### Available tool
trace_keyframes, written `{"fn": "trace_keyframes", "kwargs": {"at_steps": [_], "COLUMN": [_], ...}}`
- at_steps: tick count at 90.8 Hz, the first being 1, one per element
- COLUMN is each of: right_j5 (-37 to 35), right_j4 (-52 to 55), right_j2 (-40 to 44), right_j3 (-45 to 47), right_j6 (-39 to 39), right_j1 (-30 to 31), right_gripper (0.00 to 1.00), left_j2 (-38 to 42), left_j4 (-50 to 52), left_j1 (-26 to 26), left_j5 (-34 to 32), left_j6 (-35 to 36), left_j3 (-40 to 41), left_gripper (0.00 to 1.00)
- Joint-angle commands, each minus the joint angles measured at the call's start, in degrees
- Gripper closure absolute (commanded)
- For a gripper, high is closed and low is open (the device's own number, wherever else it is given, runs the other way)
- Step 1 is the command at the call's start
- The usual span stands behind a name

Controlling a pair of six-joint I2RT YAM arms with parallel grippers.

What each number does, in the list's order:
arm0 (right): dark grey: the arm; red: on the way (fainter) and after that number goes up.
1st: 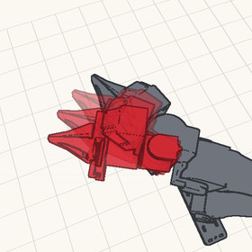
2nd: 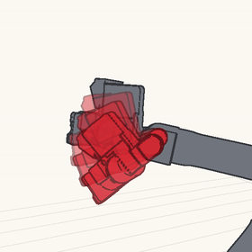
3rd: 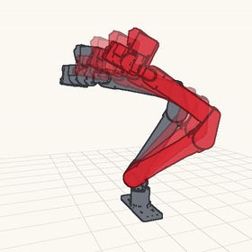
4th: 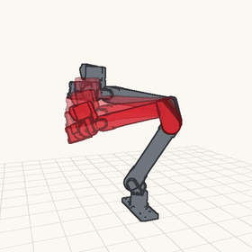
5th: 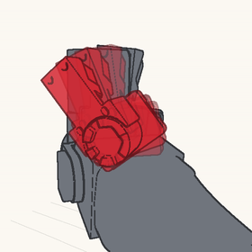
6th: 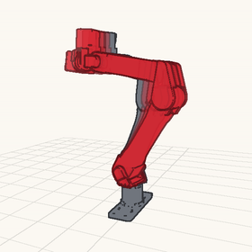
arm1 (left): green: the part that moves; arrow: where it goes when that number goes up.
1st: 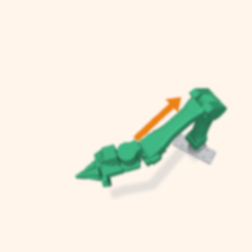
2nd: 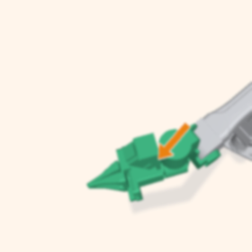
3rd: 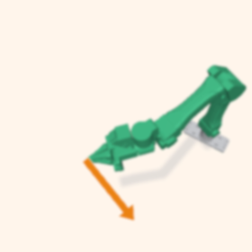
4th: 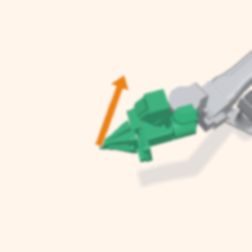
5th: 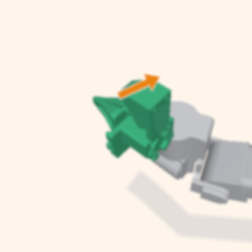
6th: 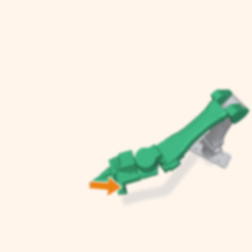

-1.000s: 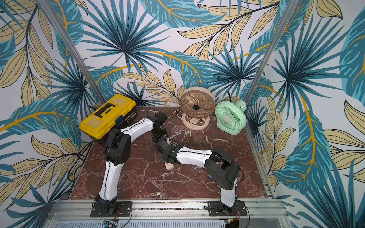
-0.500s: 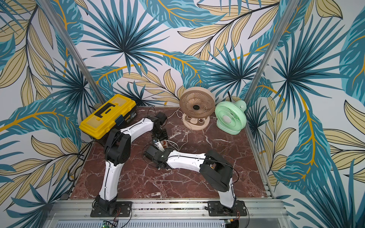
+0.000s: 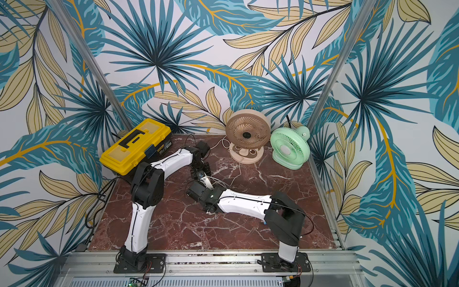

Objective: Unplug the desk fan from the power strip
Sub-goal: Remove the plug from the socket, then place the plug at the center of the board.

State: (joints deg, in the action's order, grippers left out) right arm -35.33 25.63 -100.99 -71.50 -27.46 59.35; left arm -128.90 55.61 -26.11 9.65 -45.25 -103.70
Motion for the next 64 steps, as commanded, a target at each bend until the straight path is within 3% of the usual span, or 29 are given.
{"fn": "trace_keyframes", "kwargs": {"at_steps": [1,23,39,64], "right_j5": [1.4,3.9,7.35,12.35], "right_j4": [-0.76,-1.89,-2.22,-2.98], "right_j2": [4.85,12.22,16.62,11.62], "right_j3": [2.9,9.28,11.9,8.23], "right_j6": [-1.28,-2.81,-2.64,-0.69], "right_j1": [-2.17,-8.39,-16.72,-28.83], "right_gripper": [1.0,1.0,1.0,1.0], "left_j2": [-5.61,-2.91,-2.05,-1.0], "left_j4": [-2.32,-3.45,-4.16,-4.79], "left_j1": [1.05,2.17,2.16,2.13], "left_j5": [-1.81,-2.25,-2.58,-2.84], "left_j6": [3.21,3.96,4.59,5.0], "left_j3": [4.66,7.37,8.99,10.6], "left_gripper": [1.0,1.0,1.0,1.0]}}
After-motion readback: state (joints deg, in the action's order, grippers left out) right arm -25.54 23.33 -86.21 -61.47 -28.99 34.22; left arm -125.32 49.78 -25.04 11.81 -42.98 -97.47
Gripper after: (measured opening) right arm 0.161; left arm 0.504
